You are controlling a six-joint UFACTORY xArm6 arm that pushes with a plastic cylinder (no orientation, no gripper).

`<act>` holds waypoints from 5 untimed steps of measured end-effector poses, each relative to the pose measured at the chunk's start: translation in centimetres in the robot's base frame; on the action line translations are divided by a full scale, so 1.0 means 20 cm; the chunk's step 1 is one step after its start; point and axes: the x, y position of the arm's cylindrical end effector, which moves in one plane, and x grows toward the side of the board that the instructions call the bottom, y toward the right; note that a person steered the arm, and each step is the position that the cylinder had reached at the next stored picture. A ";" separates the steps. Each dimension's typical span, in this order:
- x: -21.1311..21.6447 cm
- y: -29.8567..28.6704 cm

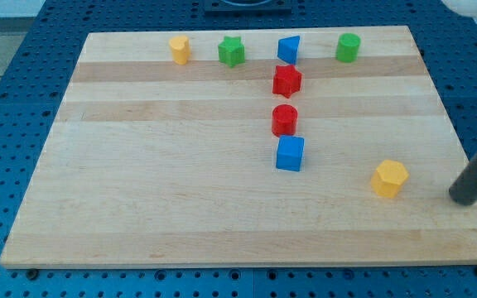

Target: Move the yellow hexagon to the right side of the red circle

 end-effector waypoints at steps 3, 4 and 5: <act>0.06 -0.28; 0.02 -0.32; -0.11 -0.29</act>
